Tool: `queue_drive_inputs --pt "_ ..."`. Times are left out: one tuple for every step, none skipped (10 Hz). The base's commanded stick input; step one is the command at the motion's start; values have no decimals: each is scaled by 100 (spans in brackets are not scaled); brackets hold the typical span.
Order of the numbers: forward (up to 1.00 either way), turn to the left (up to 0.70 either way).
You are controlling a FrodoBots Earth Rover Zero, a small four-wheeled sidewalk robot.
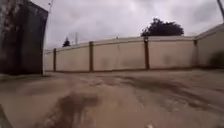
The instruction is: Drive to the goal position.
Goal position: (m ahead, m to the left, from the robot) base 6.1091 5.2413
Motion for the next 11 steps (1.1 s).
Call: queue_drive_inputs --pt "85 0" --pt "85 0" --pt "85 0" --pt "85 0" --pt "85 0" --pt "85 0" --pt "85 0" --pt "85 0" --pt "85 0" --pt "85 0" --pt "85 0"
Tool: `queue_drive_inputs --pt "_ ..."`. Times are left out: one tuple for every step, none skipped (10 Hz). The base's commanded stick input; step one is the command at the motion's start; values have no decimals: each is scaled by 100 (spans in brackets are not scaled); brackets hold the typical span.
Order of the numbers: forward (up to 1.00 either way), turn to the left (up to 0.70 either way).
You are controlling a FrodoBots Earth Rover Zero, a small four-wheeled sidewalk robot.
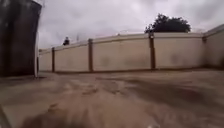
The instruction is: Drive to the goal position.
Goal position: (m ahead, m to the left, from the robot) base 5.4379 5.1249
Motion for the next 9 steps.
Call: queue_drive_inputs --pt "85 0" --pt "85 0" --pt "85 0" --pt "85 0" --pt "85 0" --pt "85 0" --pt "85 0" --pt "85 0" --pt "85 0"
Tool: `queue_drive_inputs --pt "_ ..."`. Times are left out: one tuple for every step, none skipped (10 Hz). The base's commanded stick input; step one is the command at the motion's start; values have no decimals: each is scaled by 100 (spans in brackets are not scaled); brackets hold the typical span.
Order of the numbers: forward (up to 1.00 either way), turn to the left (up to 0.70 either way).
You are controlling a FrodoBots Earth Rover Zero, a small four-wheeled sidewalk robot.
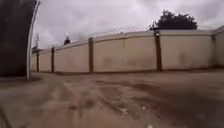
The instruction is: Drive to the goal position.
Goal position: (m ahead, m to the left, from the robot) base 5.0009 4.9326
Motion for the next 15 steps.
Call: queue_drive_inputs --pt "85 0" --pt "85 0" --pt "85 0" --pt "85 0" --pt "85 0" --pt "85 0" --pt "85 0" --pt "85 0" --pt "85 34" --pt "85 34" --pt "85 34" --pt "85 34" --pt "85 34" --pt "85 34" --pt "85 34"
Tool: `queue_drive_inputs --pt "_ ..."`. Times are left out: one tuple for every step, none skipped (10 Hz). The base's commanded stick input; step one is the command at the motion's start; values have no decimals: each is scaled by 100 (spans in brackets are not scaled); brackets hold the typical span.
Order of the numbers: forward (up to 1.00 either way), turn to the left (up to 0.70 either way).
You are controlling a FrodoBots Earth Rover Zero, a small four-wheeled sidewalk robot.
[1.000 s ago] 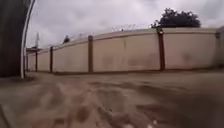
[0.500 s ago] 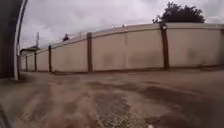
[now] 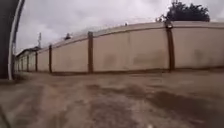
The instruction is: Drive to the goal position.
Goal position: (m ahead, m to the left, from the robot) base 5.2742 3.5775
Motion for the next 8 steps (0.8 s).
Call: queue_drive_inputs --pt "85 34" --pt "85 2" --pt "85 0" --pt "85 0" --pt "85 0" --pt "85 4" --pt "85 11" --pt "85 18"
